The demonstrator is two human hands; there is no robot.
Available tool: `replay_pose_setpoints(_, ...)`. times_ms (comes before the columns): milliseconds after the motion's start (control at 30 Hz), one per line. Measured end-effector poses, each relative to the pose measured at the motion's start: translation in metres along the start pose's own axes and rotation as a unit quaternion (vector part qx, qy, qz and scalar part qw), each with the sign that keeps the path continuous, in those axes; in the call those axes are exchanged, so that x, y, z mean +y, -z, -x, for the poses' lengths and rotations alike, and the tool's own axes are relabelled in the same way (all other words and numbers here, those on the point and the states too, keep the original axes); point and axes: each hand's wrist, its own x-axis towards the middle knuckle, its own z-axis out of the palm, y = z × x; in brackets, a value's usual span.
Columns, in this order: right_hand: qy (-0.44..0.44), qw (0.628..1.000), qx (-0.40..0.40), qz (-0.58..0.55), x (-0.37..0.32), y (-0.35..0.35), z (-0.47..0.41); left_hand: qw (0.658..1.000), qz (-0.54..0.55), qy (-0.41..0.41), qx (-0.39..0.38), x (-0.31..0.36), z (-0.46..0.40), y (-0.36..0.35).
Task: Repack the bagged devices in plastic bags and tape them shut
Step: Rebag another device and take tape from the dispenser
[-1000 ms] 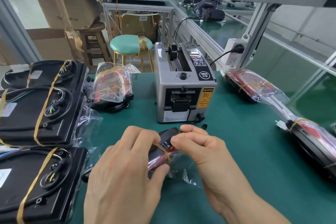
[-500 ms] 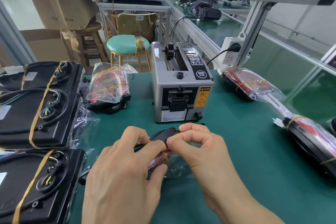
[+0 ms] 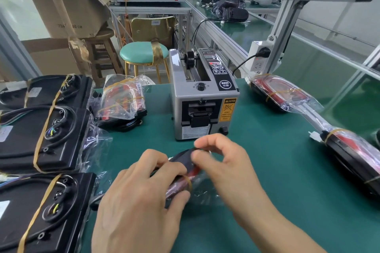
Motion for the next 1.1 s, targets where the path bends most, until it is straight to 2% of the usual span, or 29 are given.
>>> replay_pose_setpoints(100, -0.017, 0.999, -0.001, -0.047, 0.008, 0.005, 0.0, 1.0, 0.004, -0.016, 0.004, -0.003, 0.0, 0.0)
replay_pose_setpoints(200, 0.014, 0.999, -0.031, 0.016, 0.009, -0.005, 0.003, 0.999, 0.008, -0.033, -0.009, -0.005, -0.002, -0.001)
replay_pose_setpoints(267, 0.036, 0.999, -0.016, 0.021, 0.011, -0.006, -0.002, 0.999, 0.008, -0.041, -0.003, -0.007, -0.003, 0.001)
replay_pose_setpoints(333, 0.021, 0.999, 0.001, -0.031, 0.019, 0.0, -0.006, 0.998, -0.025, -0.059, -0.015, -0.009, -0.003, 0.002)
replay_pose_setpoints(433, -0.025, 0.979, -0.094, -0.181, 0.033, 0.009, 0.0, 0.993, -0.08, -0.086, -0.032, -0.017, -0.003, 0.003)
replay_pose_setpoints(500, 0.031, 0.982, -0.083, -0.169, 0.04, 0.014, 0.007, 0.998, -0.036, -0.06, 0.006, -0.021, -0.001, 0.008)
replay_pose_setpoints(567, 0.169, 0.982, -0.001, -0.089, 0.037, 0.021, 0.012, 0.994, 0.086, -0.019, 0.071, -0.021, 0.0, 0.01)
replay_pose_setpoints(667, 0.37, 0.924, 0.089, 0.047, 0.029, 0.025, 0.021, 0.952, 0.29, -0.012, 0.096, -0.017, 0.004, 0.001)
replay_pose_setpoints(767, 0.457, 0.862, 0.167, 0.145, 0.016, 0.026, 0.03, 0.873, 0.477, 0.031, 0.095, -0.012, 0.01, -0.022)
replay_pose_setpoints(867, 0.507, 0.804, 0.212, 0.225, 0.014, 0.024, 0.036, 0.801, 0.59, 0.036, 0.092, -0.015, 0.014, -0.037)
replay_pose_setpoints(1000, 0.524, 0.79, 0.211, 0.238, 0.016, 0.025, 0.042, 0.738, 0.668, 0.063, 0.072, -0.019, 0.017, -0.043)
replay_pose_setpoints(1100, 0.526, 0.785, 0.195, 0.262, 0.015, 0.029, 0.042, 0.727, 0.671, 0.112, 0.096, -0.022, 0.021, -0.045)
